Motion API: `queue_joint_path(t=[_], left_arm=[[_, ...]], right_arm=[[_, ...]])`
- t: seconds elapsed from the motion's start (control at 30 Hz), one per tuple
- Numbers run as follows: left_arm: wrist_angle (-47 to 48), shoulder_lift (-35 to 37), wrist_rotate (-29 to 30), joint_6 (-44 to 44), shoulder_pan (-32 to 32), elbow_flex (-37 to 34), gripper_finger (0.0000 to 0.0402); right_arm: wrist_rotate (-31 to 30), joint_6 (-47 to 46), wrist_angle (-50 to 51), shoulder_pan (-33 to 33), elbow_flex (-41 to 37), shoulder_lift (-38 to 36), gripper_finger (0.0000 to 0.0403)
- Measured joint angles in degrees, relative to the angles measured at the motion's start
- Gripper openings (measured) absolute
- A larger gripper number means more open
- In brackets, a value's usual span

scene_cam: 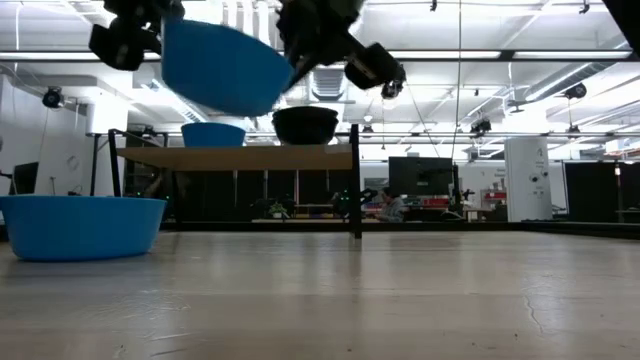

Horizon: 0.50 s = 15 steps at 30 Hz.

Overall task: Pick & Place Mini bowls
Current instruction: Stack the right blue bowl on top of the blue bowl on the shelf

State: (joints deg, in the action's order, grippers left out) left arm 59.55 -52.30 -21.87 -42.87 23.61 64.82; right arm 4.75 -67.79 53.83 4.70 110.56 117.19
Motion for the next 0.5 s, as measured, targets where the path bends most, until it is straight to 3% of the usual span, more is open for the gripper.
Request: queue_joint_path(t=[0.33, 0.5], left_arm=[[-11.3, -2.6, 0.2, -8.0, -11.9, -4.3, 0.0131], [-11.2, -5.1, 1.5, -10.1, -14.8, -5.6, 0.0131]], right_arm=[[4.6, -0.5, 1.9, -2.7, 3.3, 0.1, 0.0009], [4.8, -0.4, 2.6, -2.9, 2.8, 0.1, 0.0008]])
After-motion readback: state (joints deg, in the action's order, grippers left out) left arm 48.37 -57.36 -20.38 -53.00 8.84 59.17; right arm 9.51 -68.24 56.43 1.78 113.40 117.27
